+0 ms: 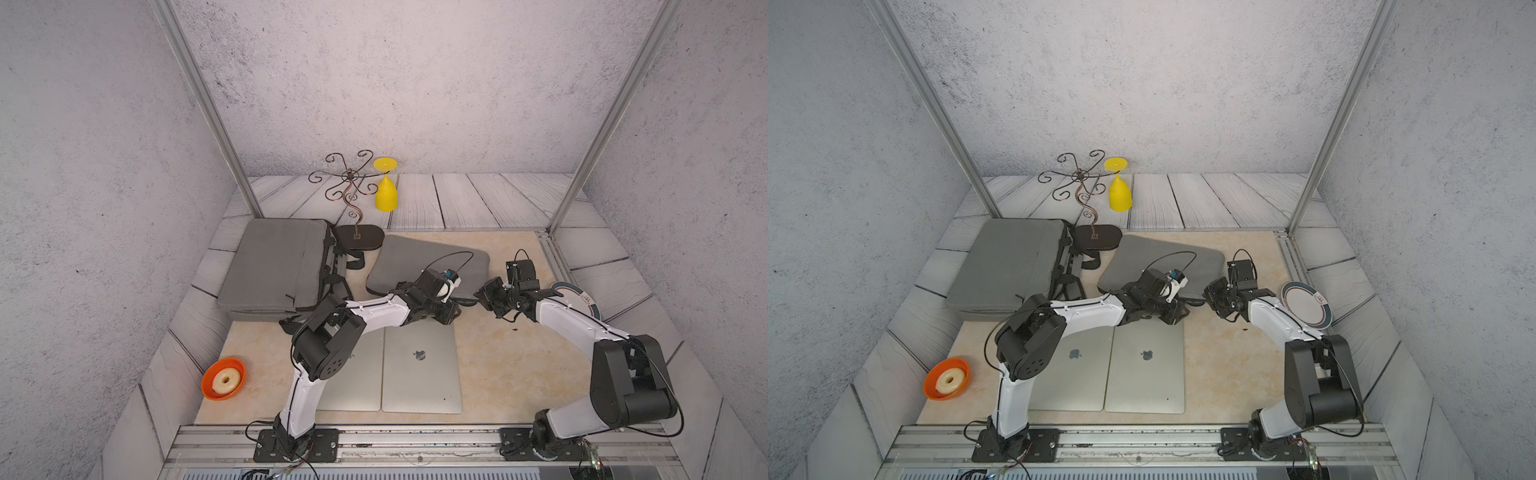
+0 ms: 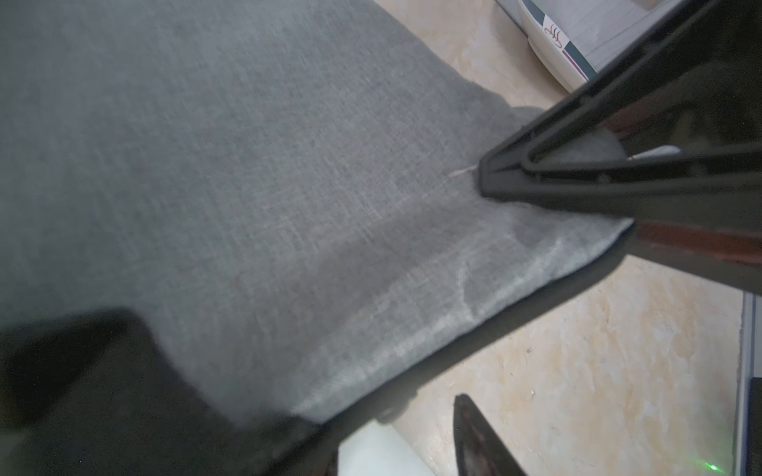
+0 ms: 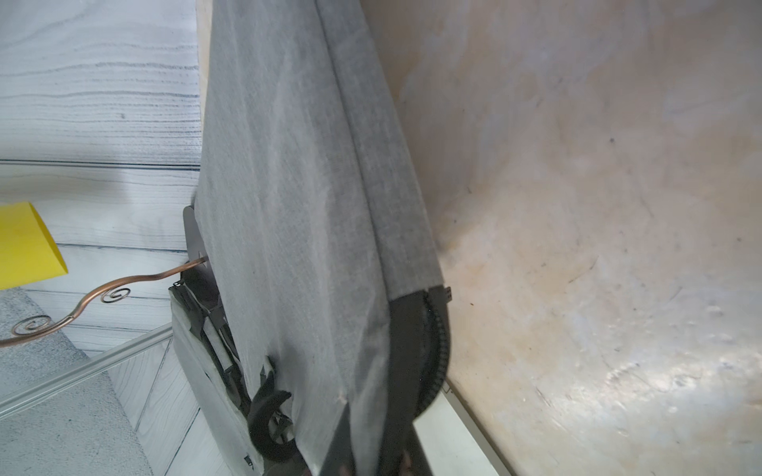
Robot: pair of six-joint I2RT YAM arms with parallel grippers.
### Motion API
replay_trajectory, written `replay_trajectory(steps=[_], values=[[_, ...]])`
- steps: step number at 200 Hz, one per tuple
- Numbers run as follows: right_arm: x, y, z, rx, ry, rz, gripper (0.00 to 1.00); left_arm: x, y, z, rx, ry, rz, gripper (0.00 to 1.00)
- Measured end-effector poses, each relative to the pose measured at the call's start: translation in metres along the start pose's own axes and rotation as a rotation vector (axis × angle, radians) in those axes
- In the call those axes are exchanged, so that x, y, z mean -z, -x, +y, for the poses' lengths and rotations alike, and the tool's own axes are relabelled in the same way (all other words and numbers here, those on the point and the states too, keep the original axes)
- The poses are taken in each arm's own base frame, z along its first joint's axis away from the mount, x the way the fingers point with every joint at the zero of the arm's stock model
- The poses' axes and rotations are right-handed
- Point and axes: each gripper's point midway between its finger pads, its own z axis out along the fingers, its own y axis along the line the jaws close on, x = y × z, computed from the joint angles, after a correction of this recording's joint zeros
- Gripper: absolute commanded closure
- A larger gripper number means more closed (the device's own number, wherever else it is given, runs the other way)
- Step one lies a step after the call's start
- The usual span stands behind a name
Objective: Open the zippered laptop bag and take out the laptop
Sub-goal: Unzip the zipper on the zippered laptop bag.
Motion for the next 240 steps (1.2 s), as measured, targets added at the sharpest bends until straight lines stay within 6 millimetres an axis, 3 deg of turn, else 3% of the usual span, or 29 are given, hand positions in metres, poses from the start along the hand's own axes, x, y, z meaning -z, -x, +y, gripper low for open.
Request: replay_trajectory(steps=[94,128,158,212,240], values=[[0.003,0.002,0.01,-0.01,0.034,-0.011,0.97,-0.001,0.024,0.01,-0.018,0.085,-0.03,0.67],[0.01,0.002,0.017,-0.005,0.056,-0.024,0.97,-0.001,0.037,0.012,-0.036,0.106,-0.043,0.79],[0.01,0.0,0.016,-0.002,0.053,-0.021,0.97,-0.001,0.034,0.014,-0.039,0.118,-0.028,0.9],[0.01,-0.002,0.013,0.031,0.033,-0.018,0.97,0.0,0.024,0.013,-0.045,0.11,-0.004,1.0],[0.01,-0.003,0.007,0.058,0.008,-0.016,0.97,0.009,0.017,0.009,-0.052,0.095,0.013,1.0]])
